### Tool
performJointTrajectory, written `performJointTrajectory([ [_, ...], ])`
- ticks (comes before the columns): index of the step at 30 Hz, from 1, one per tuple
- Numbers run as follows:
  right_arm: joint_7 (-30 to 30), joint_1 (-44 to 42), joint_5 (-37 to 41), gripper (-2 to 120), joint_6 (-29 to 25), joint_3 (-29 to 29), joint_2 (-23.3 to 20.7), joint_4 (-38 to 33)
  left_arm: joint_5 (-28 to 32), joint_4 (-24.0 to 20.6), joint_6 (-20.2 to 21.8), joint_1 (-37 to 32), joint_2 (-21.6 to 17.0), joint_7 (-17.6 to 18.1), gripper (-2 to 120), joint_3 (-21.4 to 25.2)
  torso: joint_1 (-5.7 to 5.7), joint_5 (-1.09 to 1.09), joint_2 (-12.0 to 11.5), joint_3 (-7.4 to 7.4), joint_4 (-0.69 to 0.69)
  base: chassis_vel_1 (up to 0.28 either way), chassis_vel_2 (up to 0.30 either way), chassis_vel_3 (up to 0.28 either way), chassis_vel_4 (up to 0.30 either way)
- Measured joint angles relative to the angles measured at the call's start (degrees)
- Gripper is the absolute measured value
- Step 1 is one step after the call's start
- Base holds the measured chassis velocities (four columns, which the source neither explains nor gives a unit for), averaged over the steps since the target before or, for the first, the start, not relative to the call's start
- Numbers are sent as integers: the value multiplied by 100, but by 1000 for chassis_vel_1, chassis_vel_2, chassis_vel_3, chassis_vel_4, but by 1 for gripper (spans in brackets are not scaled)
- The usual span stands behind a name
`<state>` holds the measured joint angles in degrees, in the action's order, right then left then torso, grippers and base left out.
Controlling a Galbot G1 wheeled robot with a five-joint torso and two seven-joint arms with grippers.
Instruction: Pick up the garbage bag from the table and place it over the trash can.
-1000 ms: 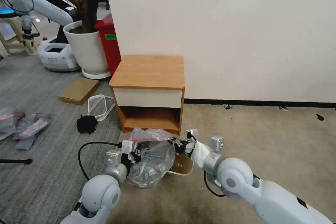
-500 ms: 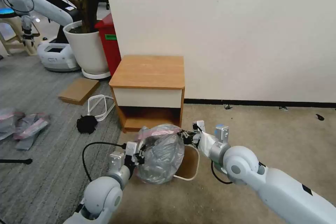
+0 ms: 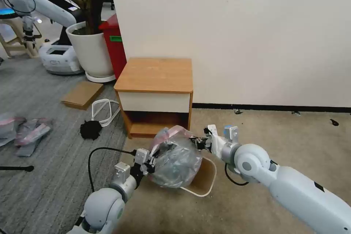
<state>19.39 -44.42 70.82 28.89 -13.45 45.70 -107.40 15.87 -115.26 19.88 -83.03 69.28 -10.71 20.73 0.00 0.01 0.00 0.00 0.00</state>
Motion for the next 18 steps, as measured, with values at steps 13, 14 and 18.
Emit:
performJointTrajectory([
  [13, 72, -406, -81, 0, 362, 393, -125, 111, 512, 196, -689, 213, 47, -460, 5, 94, 0, 0, 0, 0, 0, 0, 0, 0, 0],
  [14, 72, -406, -81, 0, 362, 393, -125, 111, 512, 196, -689, 213, 47, -460, 5, 94, 0, 0, 0, 0, 0, 0, 0, 0, 0],
  [18, 68, -523, -105, 0, 390, 528, -205, 66, 621, 251, -745, 301, 43, -393, 5, 153, 0, 0, 0, 0, 0, 0, 0, 0, 0],
])
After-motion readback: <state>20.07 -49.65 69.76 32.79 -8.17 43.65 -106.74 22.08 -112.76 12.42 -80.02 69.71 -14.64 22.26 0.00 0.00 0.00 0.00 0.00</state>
